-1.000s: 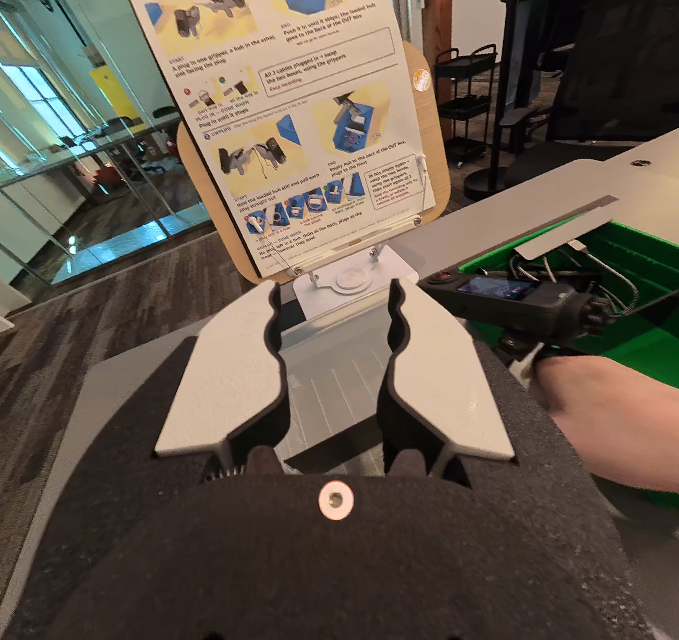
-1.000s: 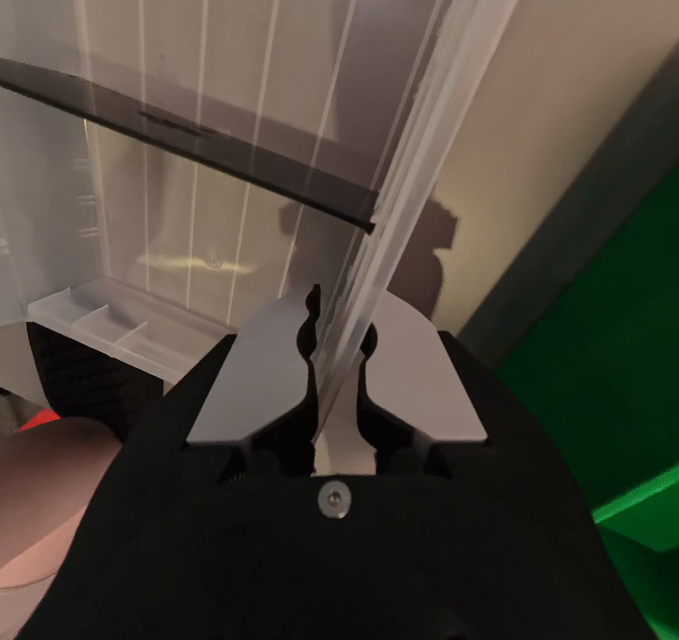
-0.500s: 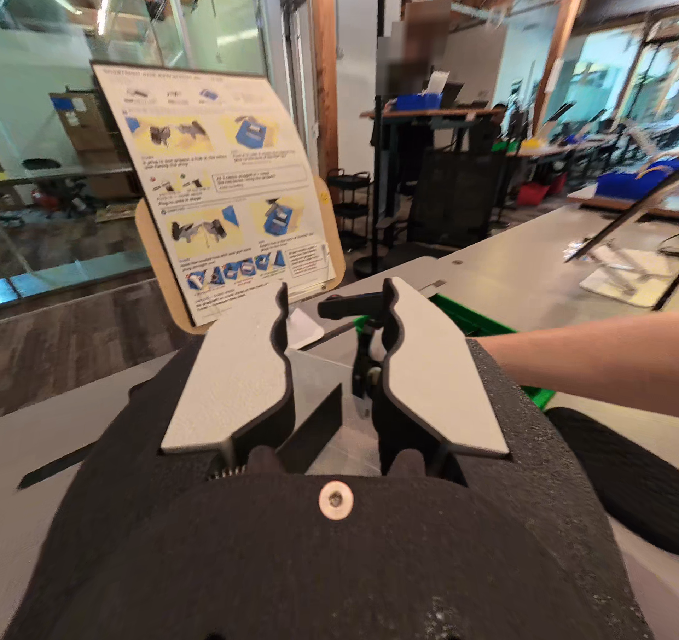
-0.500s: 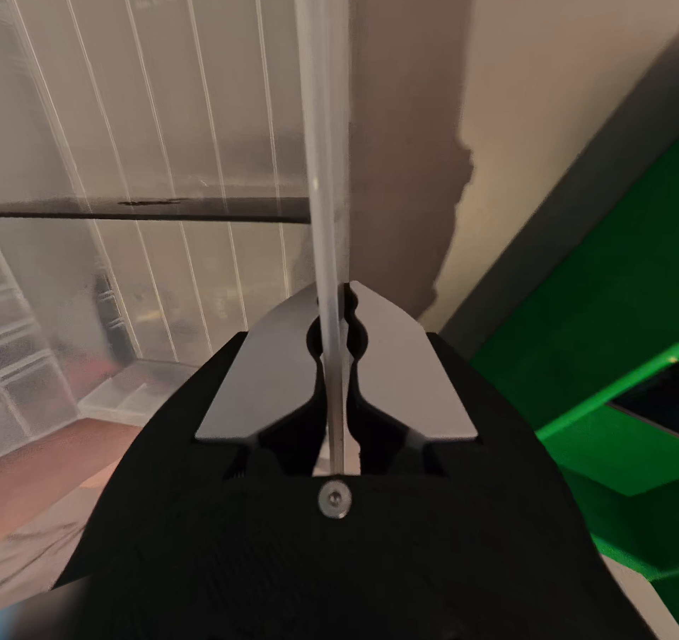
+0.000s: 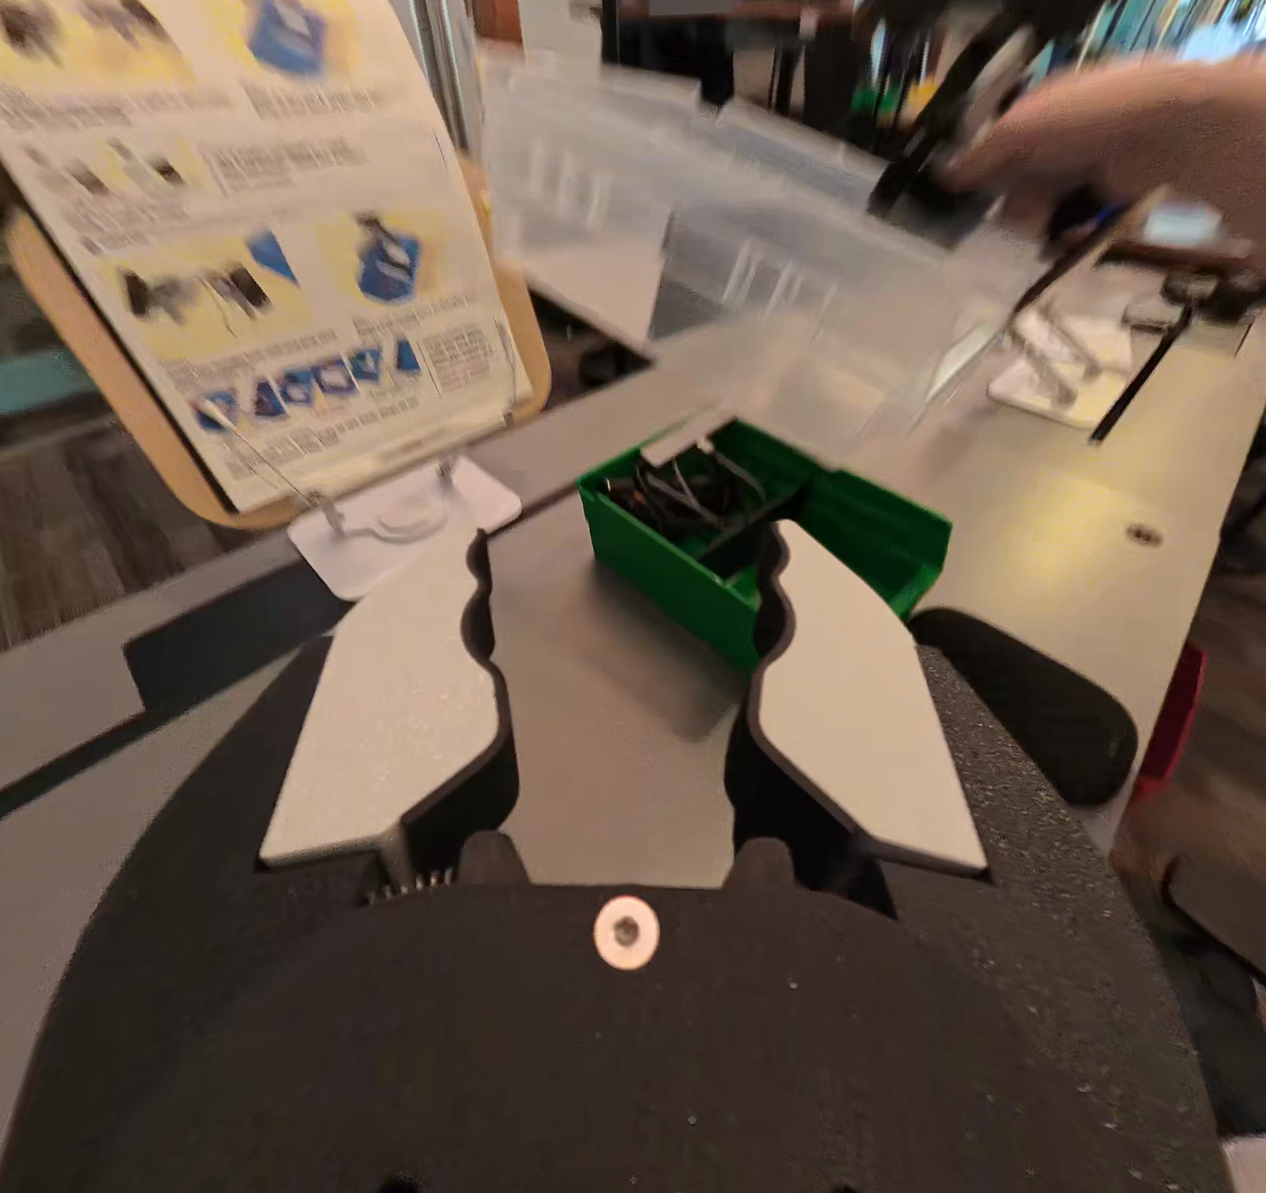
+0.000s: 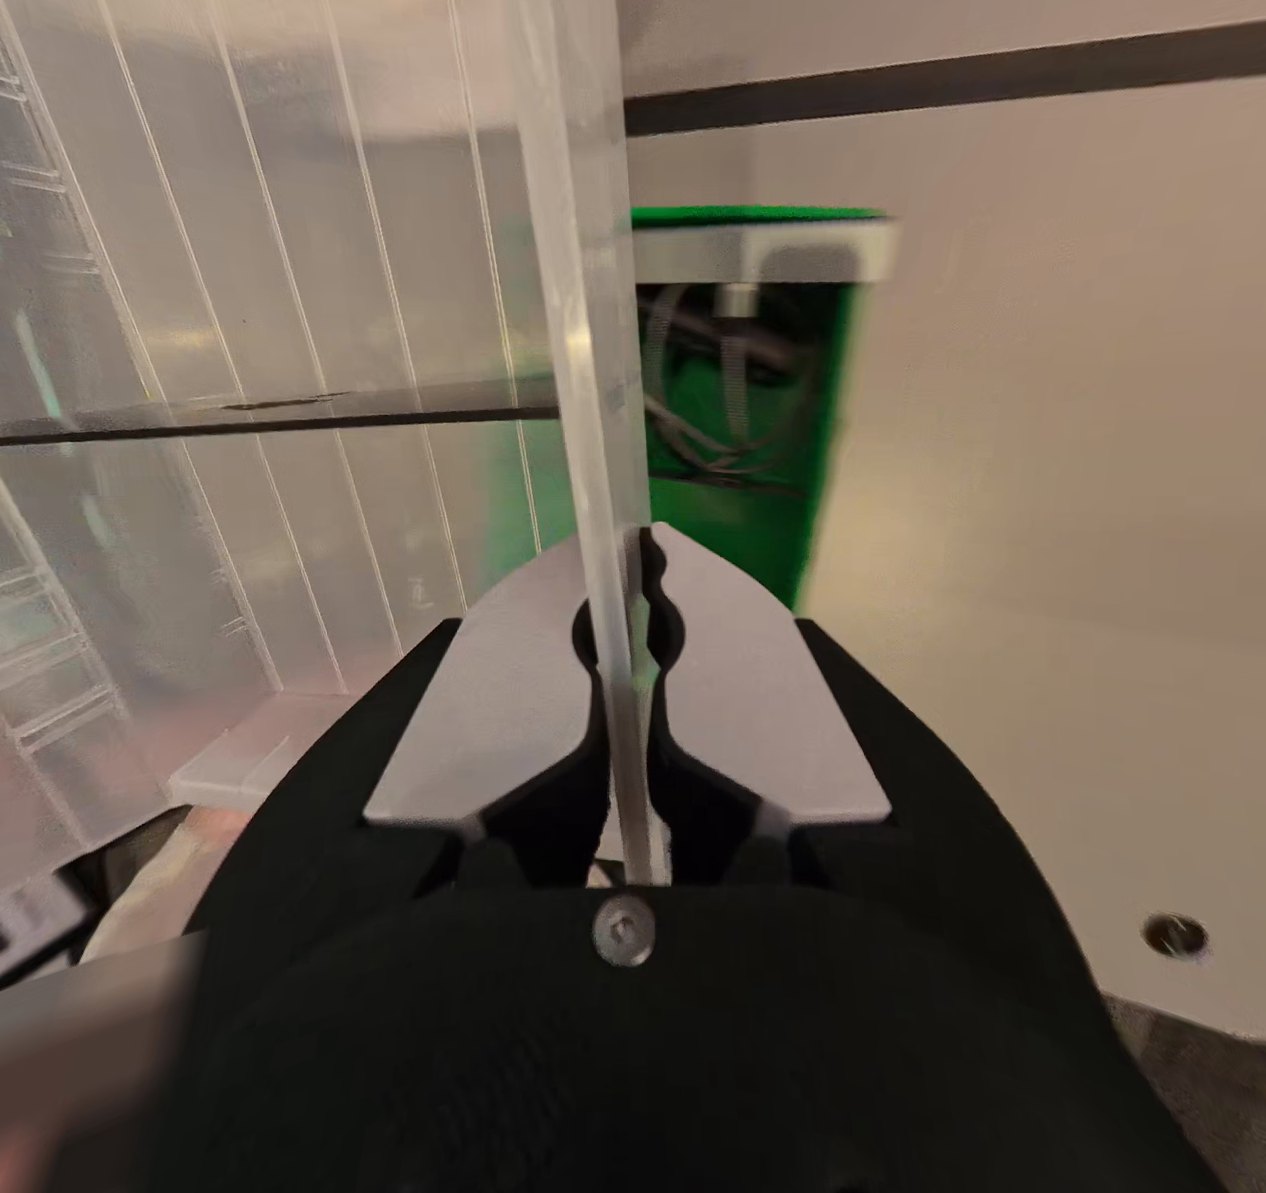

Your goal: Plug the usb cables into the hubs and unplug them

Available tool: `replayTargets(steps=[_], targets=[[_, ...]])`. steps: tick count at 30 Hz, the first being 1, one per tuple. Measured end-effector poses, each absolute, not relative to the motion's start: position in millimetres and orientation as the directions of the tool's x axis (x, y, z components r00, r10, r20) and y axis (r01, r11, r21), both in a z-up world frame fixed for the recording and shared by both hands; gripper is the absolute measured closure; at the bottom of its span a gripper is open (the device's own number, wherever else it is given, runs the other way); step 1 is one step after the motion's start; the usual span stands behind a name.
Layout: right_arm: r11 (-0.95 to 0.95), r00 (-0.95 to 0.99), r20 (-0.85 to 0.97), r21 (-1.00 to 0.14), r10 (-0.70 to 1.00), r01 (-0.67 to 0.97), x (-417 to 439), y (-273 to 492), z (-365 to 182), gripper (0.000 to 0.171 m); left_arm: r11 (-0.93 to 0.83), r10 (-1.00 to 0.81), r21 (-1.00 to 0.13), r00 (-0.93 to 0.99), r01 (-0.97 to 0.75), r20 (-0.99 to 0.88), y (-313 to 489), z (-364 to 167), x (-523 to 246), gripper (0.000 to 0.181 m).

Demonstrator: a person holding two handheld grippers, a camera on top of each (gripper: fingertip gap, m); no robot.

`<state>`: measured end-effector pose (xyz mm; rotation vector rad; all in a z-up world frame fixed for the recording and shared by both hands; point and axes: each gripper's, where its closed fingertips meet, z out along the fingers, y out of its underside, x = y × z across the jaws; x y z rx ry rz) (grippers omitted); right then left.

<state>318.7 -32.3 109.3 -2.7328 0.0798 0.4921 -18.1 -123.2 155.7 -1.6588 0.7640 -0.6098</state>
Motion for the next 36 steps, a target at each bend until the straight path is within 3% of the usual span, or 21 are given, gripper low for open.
replayTargets(steps=[6,11,13,15,21,26,31,36], targets=[[-0.797,0.908,-0.227,-0.435,-0.353,-0.419,501.4,-103.8,82.0,0.164,-0.384,-0.838,-0.821,0.533,-0.421,0.119,-80.9,43.9,95.2,0.103],[-0.7,0.821,-0.189,-0.441,-0.539,-0.561,581.8,-161.1,8.2,0.164,-0.614,-0.781,-0.592,0.512,-0.522,0.358,-63.5,-48.1,143.9,0.097],[-0.693,0.801,-0.183,-0.416,-0.57,-0.589,596.3,-176.3,-20.2,0.164,-0.625,-0.776,-0.543,0.519,-0.561,0.358,-62.8,-65.8,144.4,0.102],[-0.706,0.79,-0.187,-0.362,-0.584,-0.608,599.7,-186.8,-47.3,0.164,-0.616,-0.783,-0.505,0.54,-0.605,0.308,-60.9,-79.8,141.2,0.098],[-0.816,0.847,-0.194,-0.232,-0.494,-0.529,573.6,-183.3,-94.8,0.164,-0.655,-0.75,-0.456,0.447,-0.602,0.488,-82.2,-81.8,155.1,0.134],[-0.884,0.897,-0.238,-0.206,-0.372,-0.421,528.3,-155.0,-102.4,0.164,-0.657,-0.74,-0.427,0.424,-0.621,0.522,-75.8,-75.0,132.6,0.167],[-0.909,0.909,-0.263,-0.182,-0.323,-0.376,478.6,-127.9,-113.2,0.164,-0.701,-0.711,-0.405,0.533,-0.588,0.458,-38.4,-74.1,70.6,0.172],[-0.926,0.895,-0.34,-0.139,-0.289,-0.352,435.4,-107.8,-127.6,0.162,-0.827,-0.547,-0.43,0.691,-0.362,0.471,15.4,-71.6,-19.7,0.174]])
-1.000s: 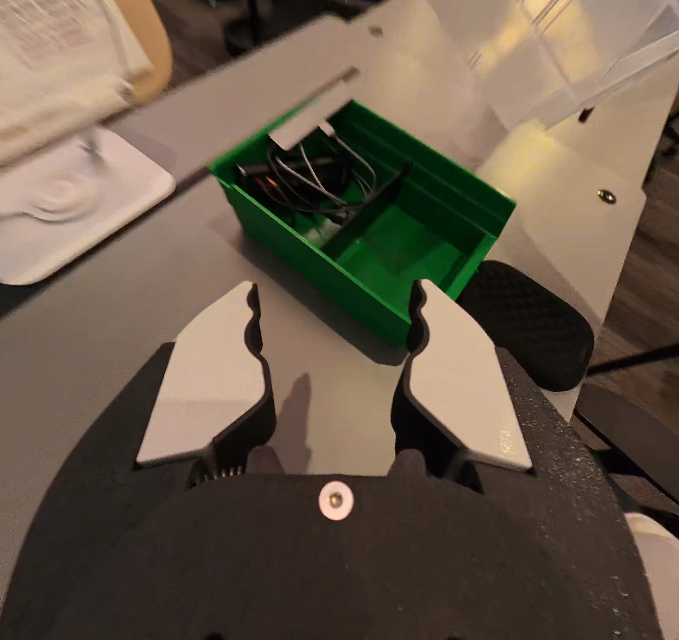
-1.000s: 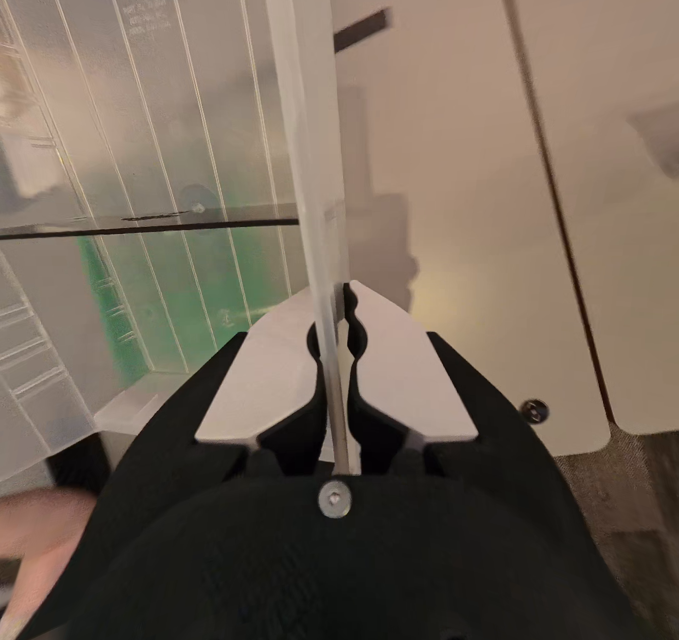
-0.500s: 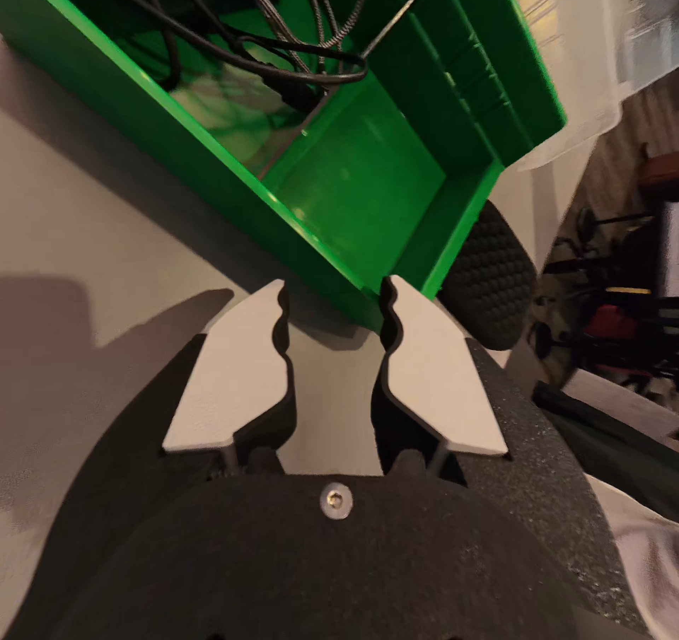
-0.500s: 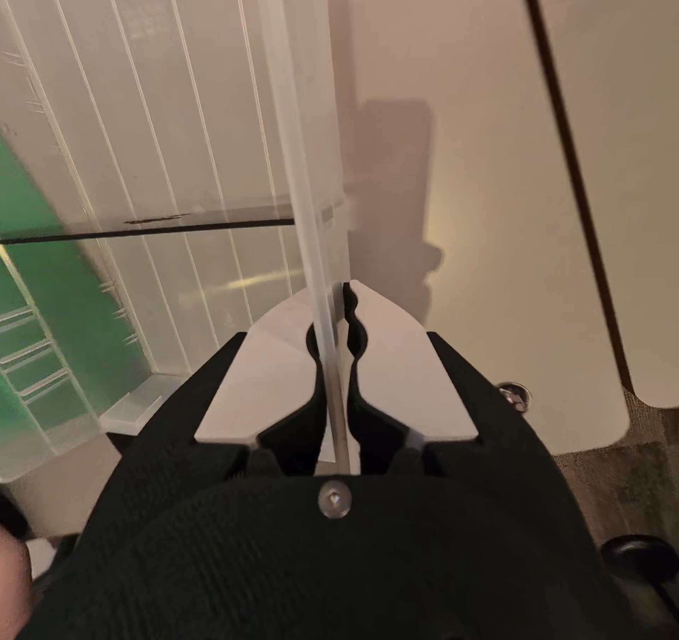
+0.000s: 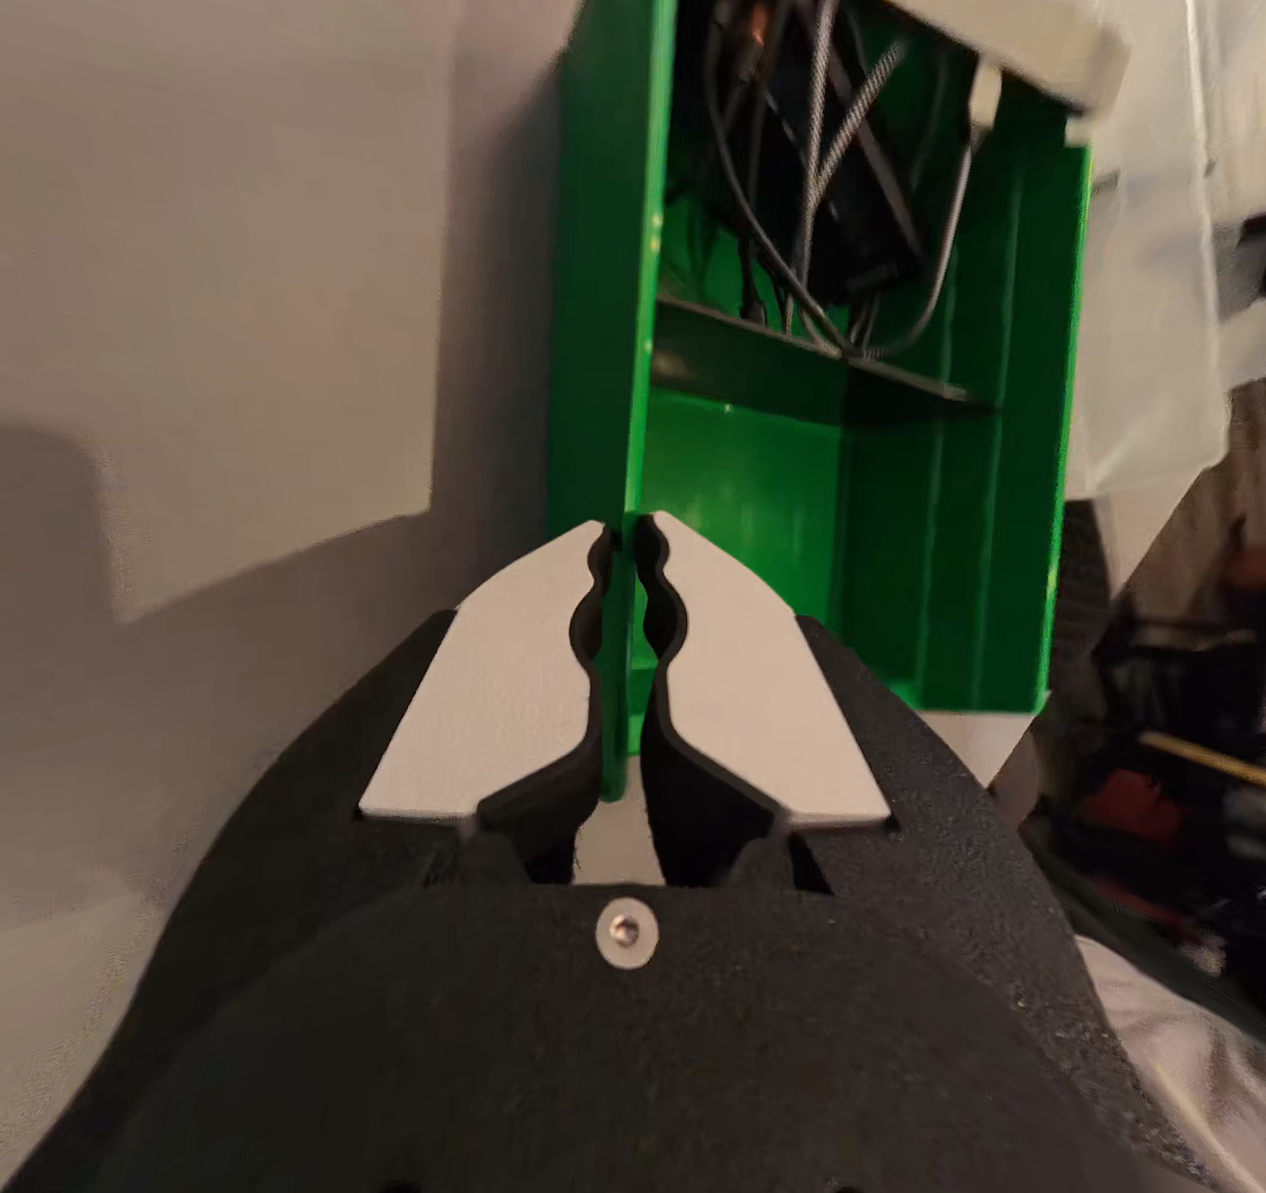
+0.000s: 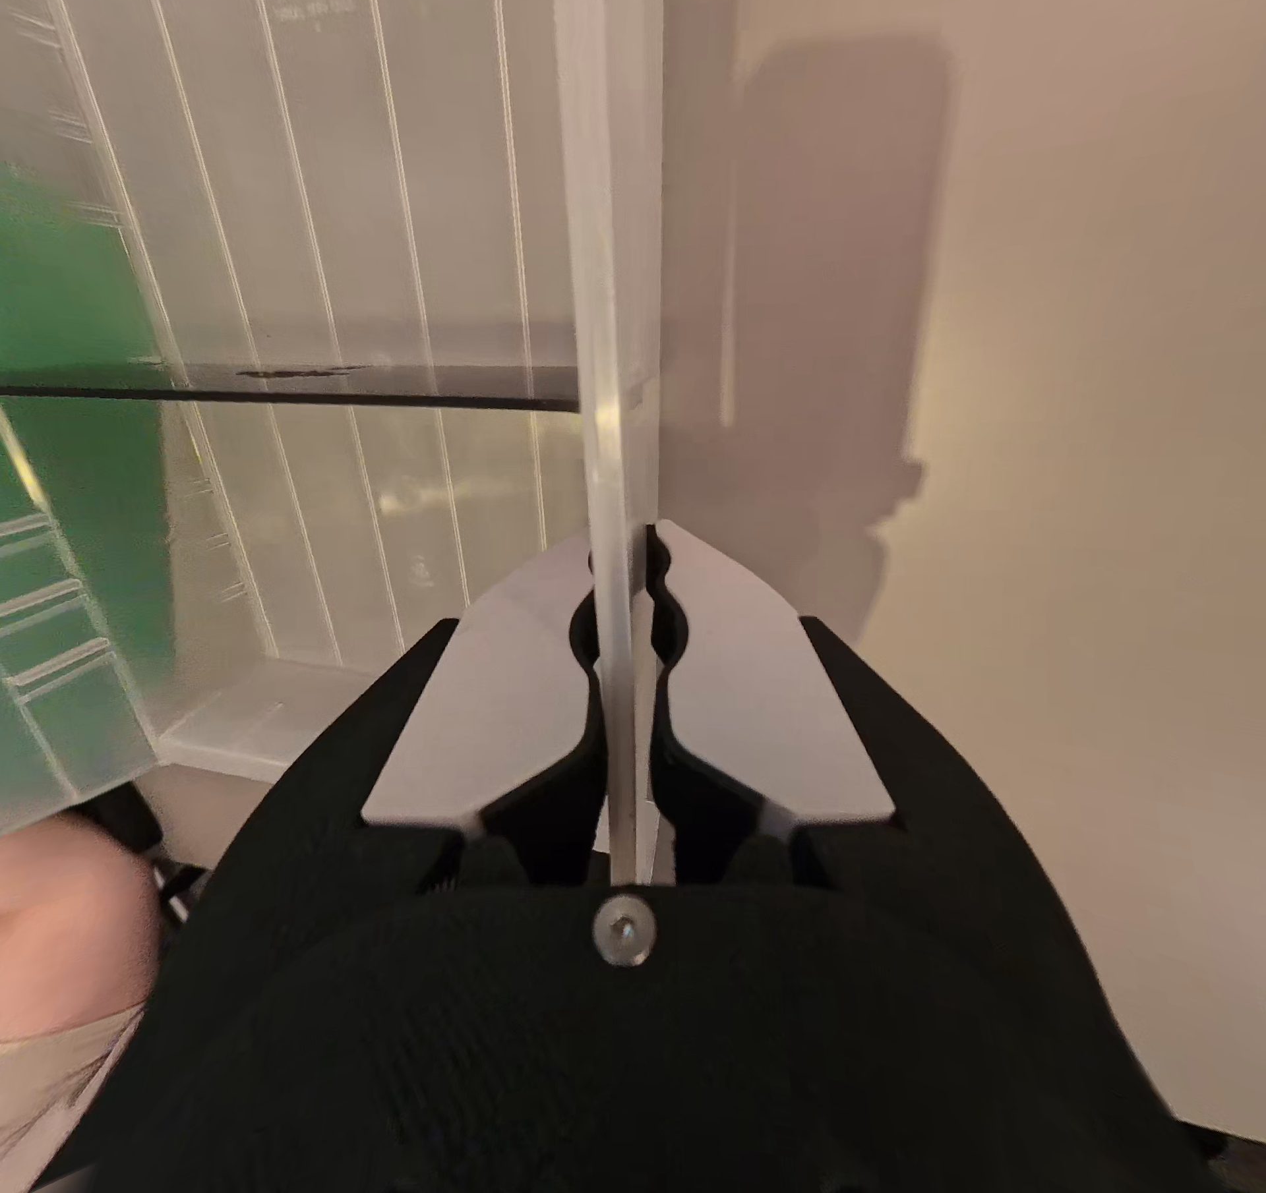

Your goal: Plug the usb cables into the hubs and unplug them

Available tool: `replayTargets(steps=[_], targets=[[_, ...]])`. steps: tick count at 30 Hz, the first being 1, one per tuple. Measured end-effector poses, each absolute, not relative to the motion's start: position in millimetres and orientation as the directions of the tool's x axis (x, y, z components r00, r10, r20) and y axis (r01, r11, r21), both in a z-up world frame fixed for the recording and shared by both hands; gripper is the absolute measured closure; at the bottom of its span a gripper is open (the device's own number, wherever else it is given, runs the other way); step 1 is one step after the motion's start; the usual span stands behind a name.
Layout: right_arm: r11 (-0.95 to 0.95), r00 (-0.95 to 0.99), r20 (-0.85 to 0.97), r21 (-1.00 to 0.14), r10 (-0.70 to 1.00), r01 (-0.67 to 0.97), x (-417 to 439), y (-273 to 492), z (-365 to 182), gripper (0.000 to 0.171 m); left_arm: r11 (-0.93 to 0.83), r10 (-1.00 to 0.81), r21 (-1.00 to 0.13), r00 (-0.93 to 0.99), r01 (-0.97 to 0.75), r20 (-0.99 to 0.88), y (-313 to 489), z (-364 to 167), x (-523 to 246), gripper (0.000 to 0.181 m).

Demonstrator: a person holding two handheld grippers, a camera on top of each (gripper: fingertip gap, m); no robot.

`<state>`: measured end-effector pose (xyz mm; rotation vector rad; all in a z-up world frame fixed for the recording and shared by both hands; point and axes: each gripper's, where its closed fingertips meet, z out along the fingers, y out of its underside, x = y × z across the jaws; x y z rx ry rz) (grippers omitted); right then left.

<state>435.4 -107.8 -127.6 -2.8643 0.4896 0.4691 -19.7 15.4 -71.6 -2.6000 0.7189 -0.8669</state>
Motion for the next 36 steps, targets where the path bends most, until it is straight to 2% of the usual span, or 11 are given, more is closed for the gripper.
replayTargets(steps=[8,11,15,22,27,30,36], targets=[[-0.965,0.94,-0.281,-0.125,-0.191,-0.233,409.6,-97.0,-131.8,0.159,-0.927,-0.272,-0.375,0.725,-0.02,0.633,17.1,-68.1,-168.9,0.172],[-0.968,0.942,-0.284,-0.124,-0.177,-0.219,409.1,-97.2,-131.7,0.159,-0.922,-0.163,-0.37,0.754,0.113,0.637,11.4,-67.5,-212.5,0.171],[-0.966,0.934,-0.309,-0.123,-0.179,-0.226,410.4,-97.9,-131.4,0.157,-0.915,-0.079,-0.364,0.81,0.172,0.581,-6.3,-66.7,-250.8,0.172],[-0.958,0.93,-0.297,-0.119,-0.218,-0.262,416.0,-101.2,-131.5,0.159,-0.963,-0.115,-0.261,0.775,0.067,0.621,-43.6,-68.3,-239.0,0.172],[-0.959,0.944,-0.257,-0.136,-0.208,-0.249,414.6,-98.2,-131.9,0.161,-0.964,-0.139,-0.263,0.782,0.032,0.607,-35.3,-68.5,-227.4,0.172],[-0.954,0.939,-0.263,-0.136,-0.224,-0.266,410.2,-91.6,-131.9,0.161,-0.956,-0.132,-0.285,0.765,0.069,0.63,-20.5,-68.0,-223.1,0.172],[-0.949,0.932,-0.267,-0.133,-0.243,-0.286,409.7,-74.9,-131.7,0.161,-0.9,-0.07,-0.355,0.721,0.252,0.69,14.1,-65.7,-236.8,0.171]])
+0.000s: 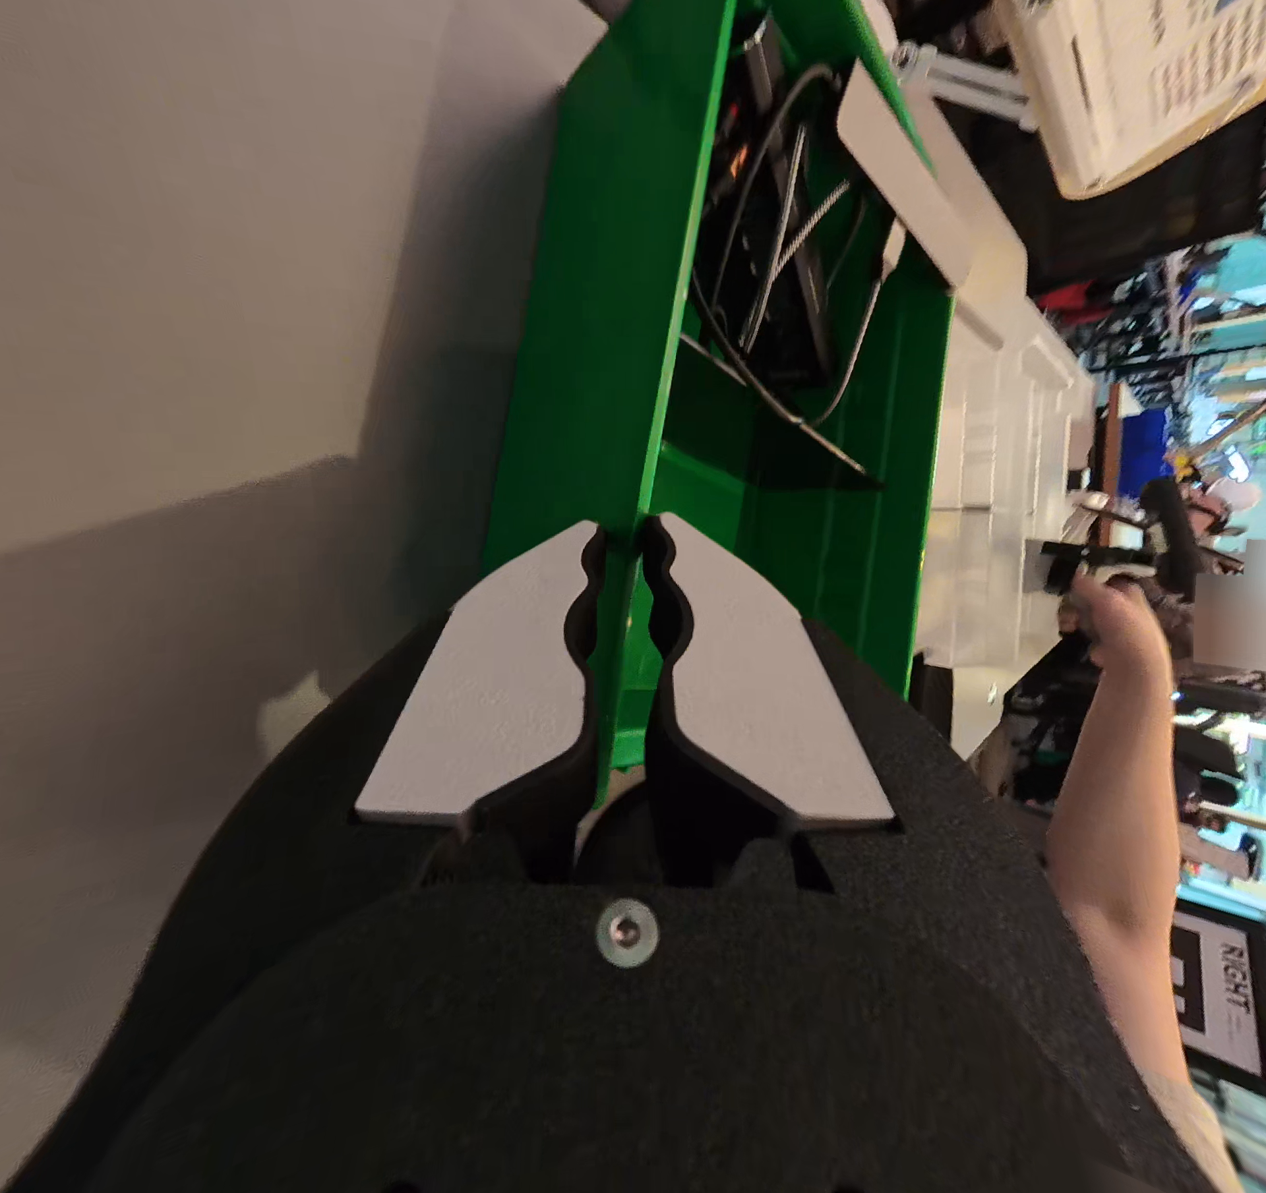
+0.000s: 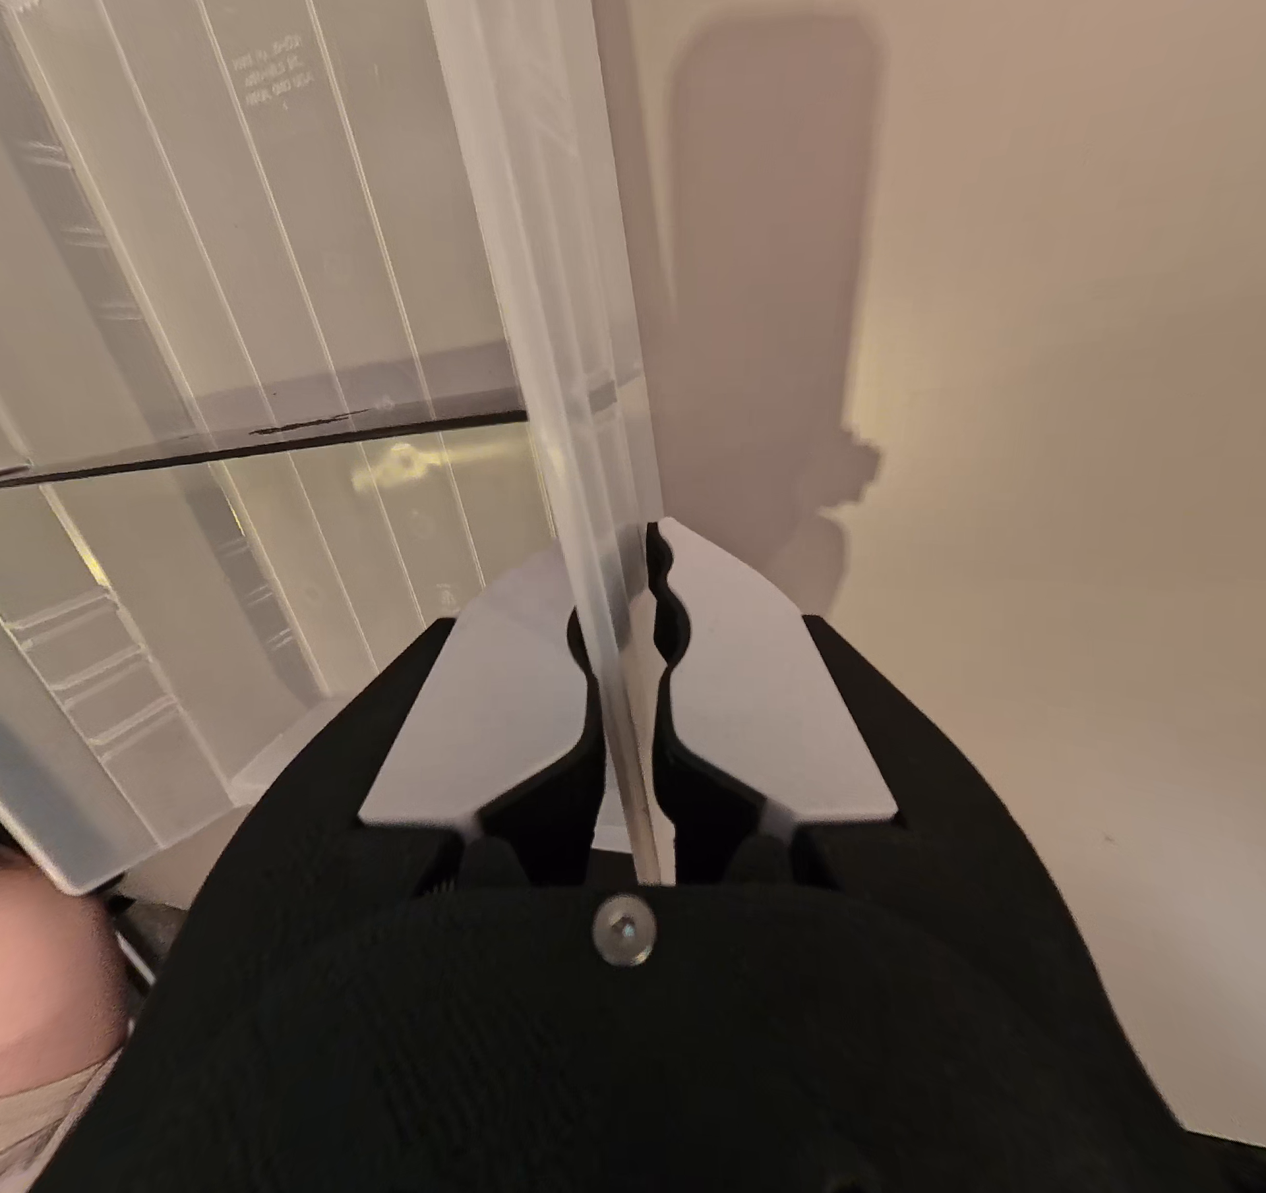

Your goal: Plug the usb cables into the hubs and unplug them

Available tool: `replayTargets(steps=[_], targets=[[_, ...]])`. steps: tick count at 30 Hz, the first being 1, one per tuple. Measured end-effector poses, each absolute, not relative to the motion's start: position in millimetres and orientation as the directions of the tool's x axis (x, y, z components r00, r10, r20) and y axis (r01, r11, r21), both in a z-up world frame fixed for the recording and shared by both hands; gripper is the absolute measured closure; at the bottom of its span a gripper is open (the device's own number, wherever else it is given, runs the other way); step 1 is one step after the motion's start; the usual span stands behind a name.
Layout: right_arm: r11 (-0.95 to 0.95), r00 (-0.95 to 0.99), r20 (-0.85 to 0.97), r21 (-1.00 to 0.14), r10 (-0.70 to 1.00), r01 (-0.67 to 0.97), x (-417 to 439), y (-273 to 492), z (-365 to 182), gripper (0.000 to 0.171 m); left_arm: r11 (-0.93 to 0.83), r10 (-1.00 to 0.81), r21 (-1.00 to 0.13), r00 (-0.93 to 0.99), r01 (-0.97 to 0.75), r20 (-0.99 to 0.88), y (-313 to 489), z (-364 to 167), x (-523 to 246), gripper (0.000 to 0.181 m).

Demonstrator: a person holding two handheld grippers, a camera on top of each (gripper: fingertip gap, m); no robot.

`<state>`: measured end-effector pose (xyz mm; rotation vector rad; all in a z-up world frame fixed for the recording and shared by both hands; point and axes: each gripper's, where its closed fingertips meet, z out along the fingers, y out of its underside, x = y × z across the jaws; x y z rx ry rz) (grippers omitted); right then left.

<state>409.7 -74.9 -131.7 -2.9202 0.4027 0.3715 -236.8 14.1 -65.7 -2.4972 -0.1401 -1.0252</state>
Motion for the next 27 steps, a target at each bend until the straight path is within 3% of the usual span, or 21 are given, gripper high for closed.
replayTargets(steps=[12,16,19,21,27], targets=[[-0.98,0.964,-0.244,-0.143,-0.103,-0.141,396.2,-82.8,-131.7,0.159,-0.884,0.046,-0.322,0.749,0.338,0.661,-5.6,-64.2,-268.7,0.171],[-0.983,0.96,-0.269,-0.14,-0.075,-0.116,394.4,-83.0,-131.4,0.156,-0.945,-0.002,-0.235,0.717,0.226,0.697,-30.9,-62.3,-250.0,0.172],[-0.984,0.955,-0.289,-0.147,-0.057,-0.104,393.2,-82.7,-131.2,0.154,-0.897,-0.062,-0.357,0.726,0.26,0.685,-6.3,-49.0,-251.7,0.171],[-0.984,0.955,-0.293,-0.151,-0.046,-0.094,392.8,-82.5,-131.0,0.154,-0.889,-0.088,-0.395,0.761,0.23,0.643,0.9,-48.9,-250.5,0.157],[-0.987,0.959,-0.283,-0.148,-0.019,-0.063,391.9,-83.8,-131.2,0.153,-0.961,-0.085,-0.269,0.847,0.07,0.525,-5.8,-85.3,-235.2,0.159]])
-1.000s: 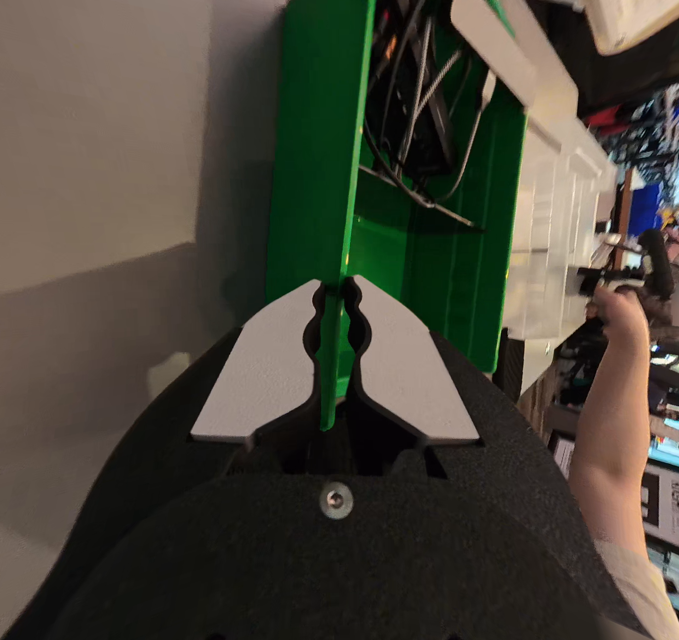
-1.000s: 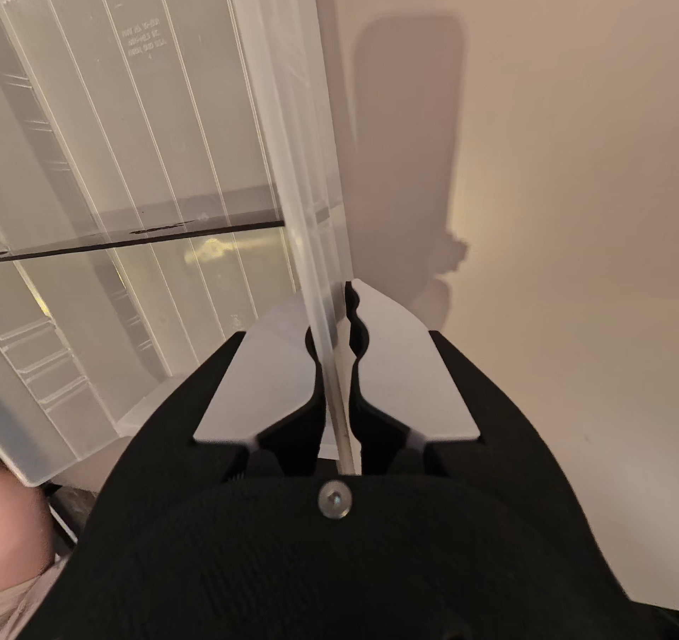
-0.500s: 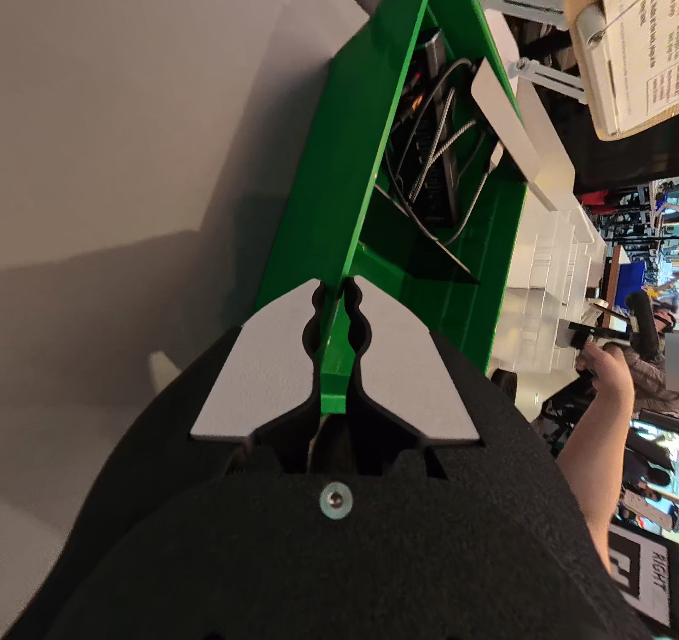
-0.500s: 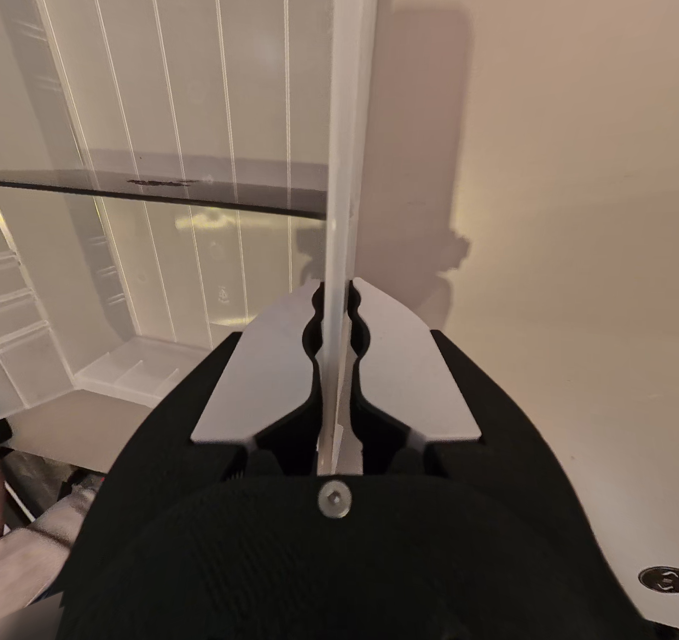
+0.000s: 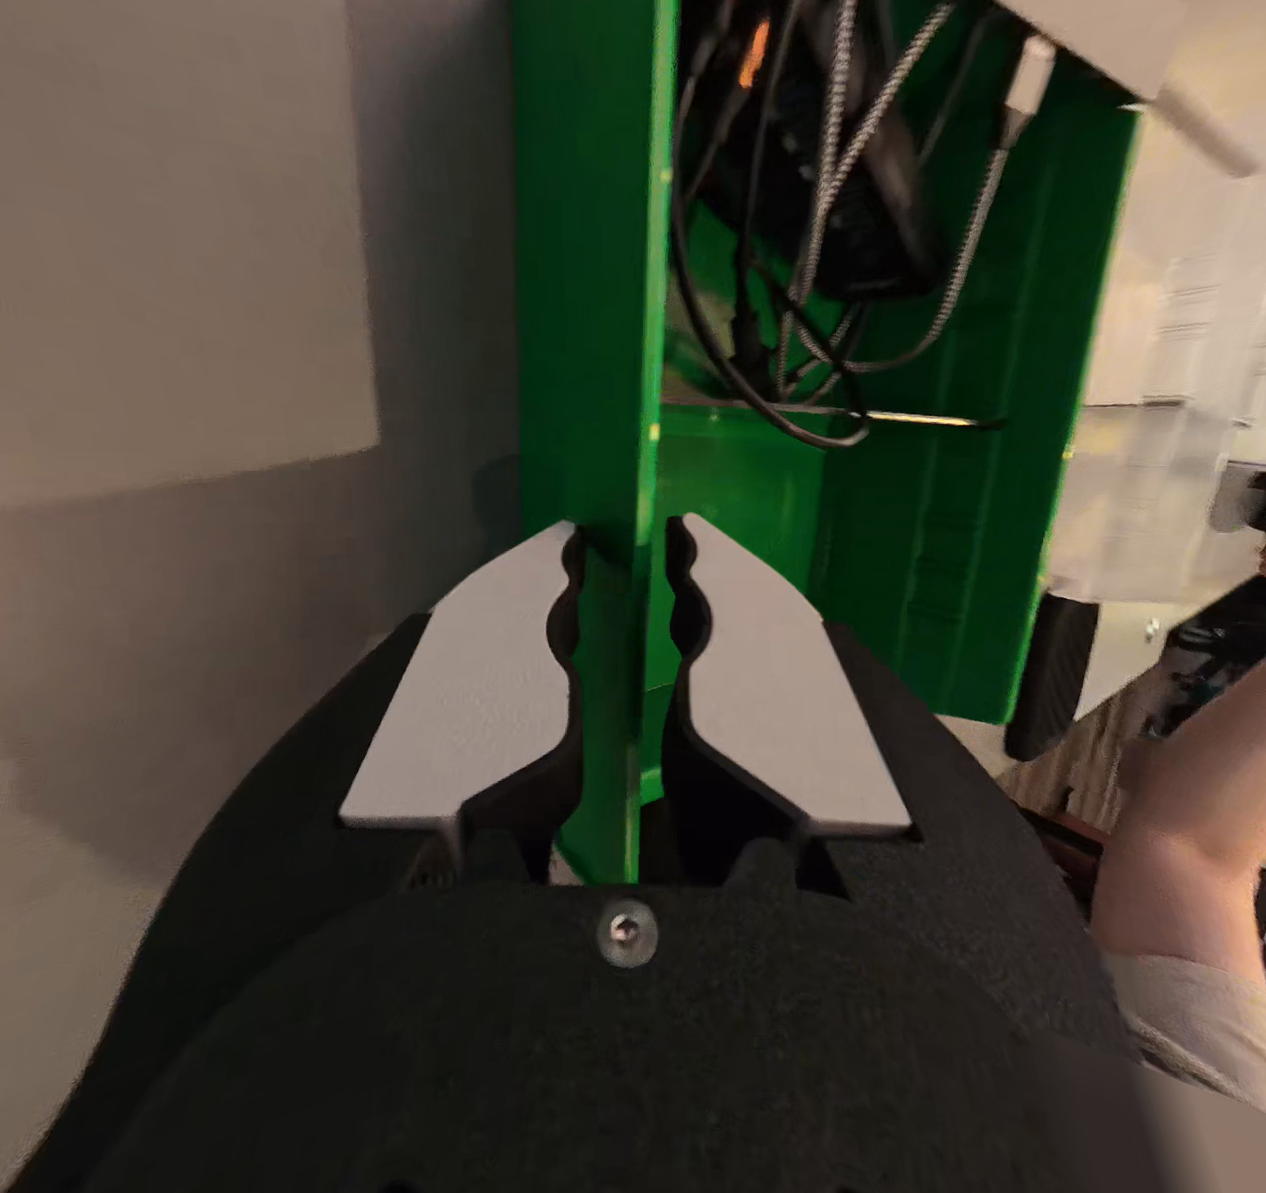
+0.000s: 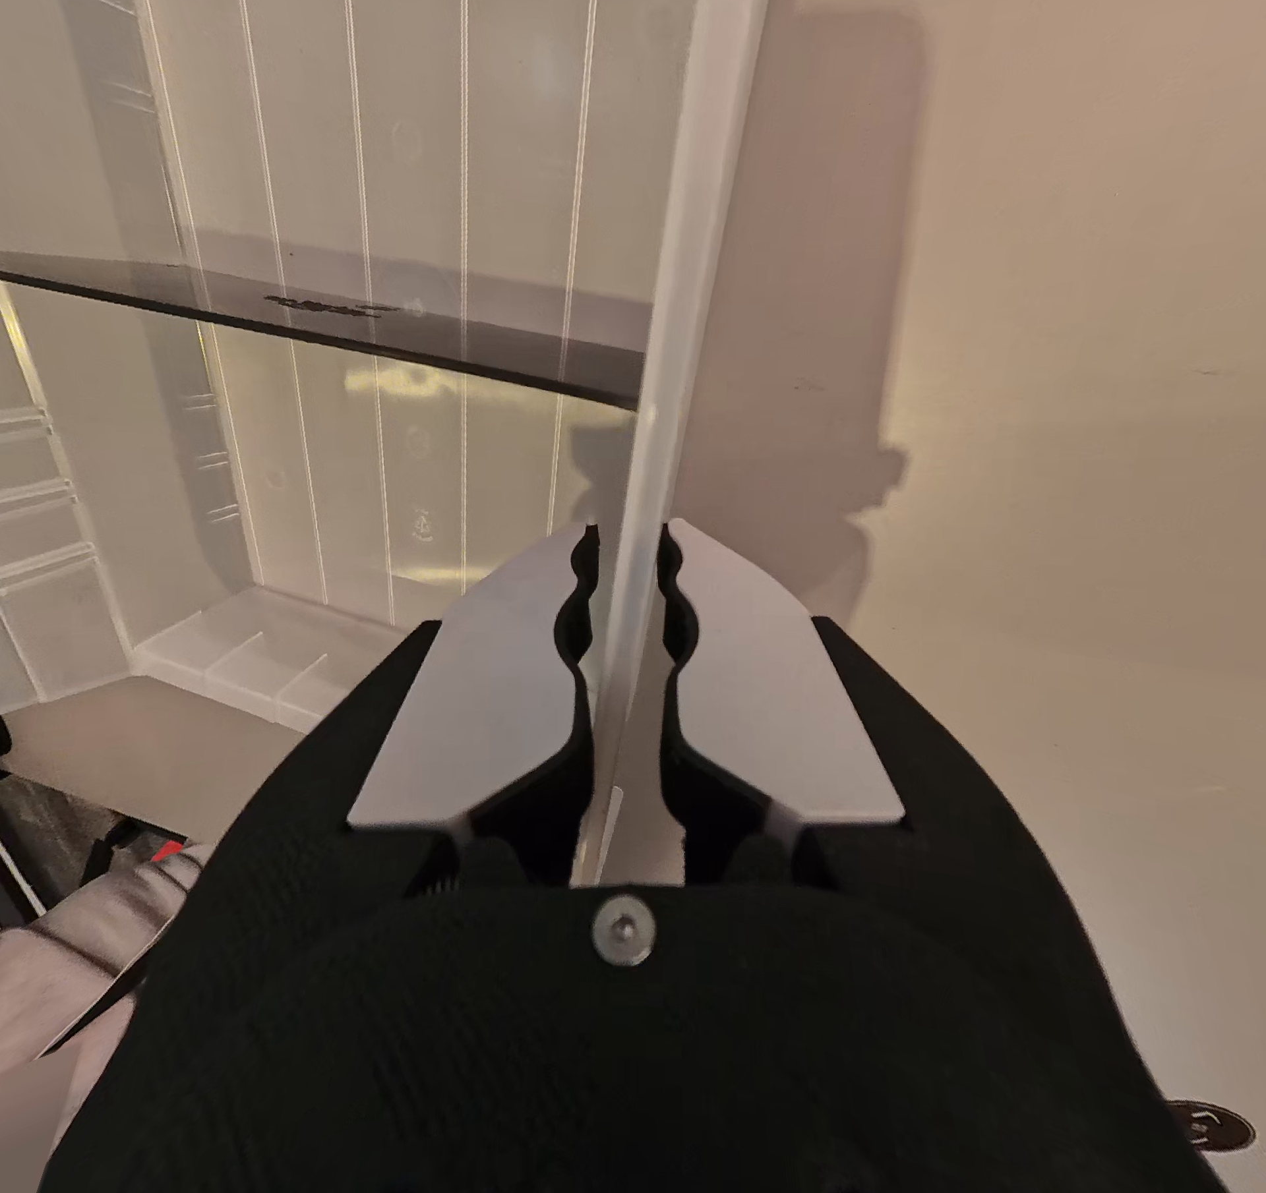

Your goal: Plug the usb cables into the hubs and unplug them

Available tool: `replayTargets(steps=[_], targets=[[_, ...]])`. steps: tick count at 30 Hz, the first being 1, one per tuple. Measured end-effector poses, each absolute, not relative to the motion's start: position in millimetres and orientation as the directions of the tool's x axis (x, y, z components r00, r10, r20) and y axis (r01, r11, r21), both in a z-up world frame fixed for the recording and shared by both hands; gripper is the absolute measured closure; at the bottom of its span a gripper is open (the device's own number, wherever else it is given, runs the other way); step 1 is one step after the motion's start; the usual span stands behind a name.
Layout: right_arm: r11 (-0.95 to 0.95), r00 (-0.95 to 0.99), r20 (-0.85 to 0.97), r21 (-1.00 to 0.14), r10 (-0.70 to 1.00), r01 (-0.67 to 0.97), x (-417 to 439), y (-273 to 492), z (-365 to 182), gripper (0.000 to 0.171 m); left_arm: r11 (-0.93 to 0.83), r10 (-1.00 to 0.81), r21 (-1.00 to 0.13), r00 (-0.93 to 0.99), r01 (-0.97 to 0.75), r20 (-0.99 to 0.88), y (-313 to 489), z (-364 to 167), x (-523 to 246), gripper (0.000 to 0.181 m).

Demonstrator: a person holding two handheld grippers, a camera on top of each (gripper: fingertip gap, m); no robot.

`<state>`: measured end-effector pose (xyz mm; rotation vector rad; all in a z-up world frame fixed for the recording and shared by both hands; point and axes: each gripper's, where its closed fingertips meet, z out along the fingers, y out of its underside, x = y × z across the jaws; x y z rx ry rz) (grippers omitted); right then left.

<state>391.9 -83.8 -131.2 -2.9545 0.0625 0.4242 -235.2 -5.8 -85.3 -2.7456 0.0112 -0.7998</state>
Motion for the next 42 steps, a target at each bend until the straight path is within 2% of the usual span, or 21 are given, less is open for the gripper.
replayTargets(steps=[1,4,8,18,23,36,42], targets=[[-0.987,0.959,-0.284,-0.15,-0.017,-0.061,391.7,-83.8,-131.1,0.153,-0.963,-0.06,-0.256,0.857,0.085,0.511,-3.8,-88.9,-238.0,0.166],[-0.986,0.955,-0.297,-0.155,-0.009,-0.058,390.6,-83.7,-130.9,0.152,-0.959,-0.005,-0.235,0.817,0.16,0.576,0.3,-88.2,-237.5,0.164],[-0.985,0.949,-0.316,-0.165,0.003,-0.051,389.0,-84.1,-130.4,0.15,-0.927,0.066,-0.26,0.798,0.272,0.599,11.0,-87.6,-248.2,0.162],[-0.986,0.933,-0.357,-0.166,0.031,-0.031,389.8,-87.3,-129.8,0.147,-0.855,0.165,-0.298,0.767,0.425,0.62,10.9,-86.6,-286.0,0.16],[-0.982,0.946,-0.322,-0.165,-0.033,-0.091,407.7,-95.5,-130.5,0.153,-0.815,0.233,-0.305,0.762,0.492,0.604,12.8,-86.4,-299.7,0.16],[-0.981,0.955,-0.285,-0.146,-0.083,-0.129,405.9,-84.2,-131.6,0.156,-0.897,0.184,-0.218,0.773,0.385,0.608,-3.8,-87.8,-269.0,0.161],[-0.982,0.952,-0.294,-0.136,-0.09,-0.135,406.7,-83.1,-131.8,0.156,-0.91,0.123,-0.243,0.777,0.337,0.618,5.6,-87.7,-263.7,0.161]])
